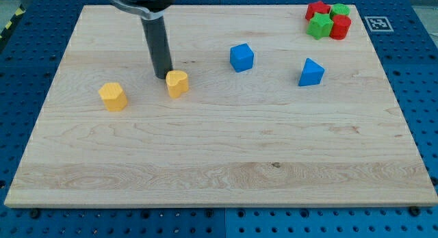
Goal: Slide the yellow heart to the top of the yellow hexagon
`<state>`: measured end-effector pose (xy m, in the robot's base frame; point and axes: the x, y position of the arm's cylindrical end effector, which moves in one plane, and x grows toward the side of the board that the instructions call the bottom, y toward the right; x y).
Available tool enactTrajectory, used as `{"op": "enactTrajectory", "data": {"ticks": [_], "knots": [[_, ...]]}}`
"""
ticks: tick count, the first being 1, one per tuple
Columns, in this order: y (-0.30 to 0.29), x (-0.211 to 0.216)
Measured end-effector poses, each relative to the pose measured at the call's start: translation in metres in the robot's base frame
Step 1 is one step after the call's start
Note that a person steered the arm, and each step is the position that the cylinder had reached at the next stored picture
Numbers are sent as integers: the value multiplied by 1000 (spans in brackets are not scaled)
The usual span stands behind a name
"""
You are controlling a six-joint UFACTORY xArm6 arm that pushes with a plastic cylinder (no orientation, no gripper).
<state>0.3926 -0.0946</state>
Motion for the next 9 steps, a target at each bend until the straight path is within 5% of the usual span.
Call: {"op": "enactTrajectory", "data": {"ticks": [3, 5, 7, 9], "knots": [[67, 61], [-23, 55], [5, 47], [-32, 33]]}}
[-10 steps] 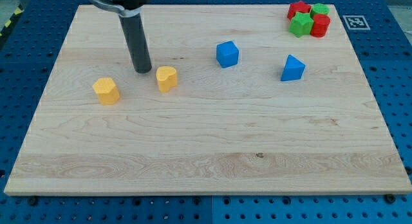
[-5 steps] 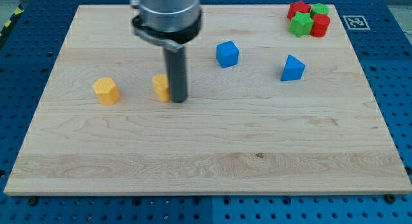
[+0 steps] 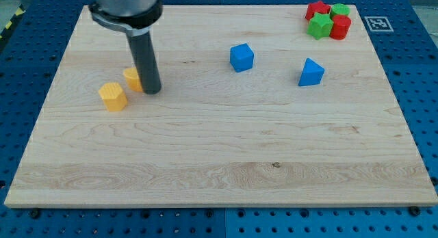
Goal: Slide the yellow heart to the top of the yellow hexagon
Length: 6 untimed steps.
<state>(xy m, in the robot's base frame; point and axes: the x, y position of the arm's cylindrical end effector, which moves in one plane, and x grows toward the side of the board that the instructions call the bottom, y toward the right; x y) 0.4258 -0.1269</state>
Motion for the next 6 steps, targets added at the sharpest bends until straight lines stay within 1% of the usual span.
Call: {"op": "enactTrajectory", "data": {"ticks": [1, 2, 4, 5, 6], "knots": [[5, -16], [5, -41], [-43, -43], [-46, -43], [-46, -53]]}}
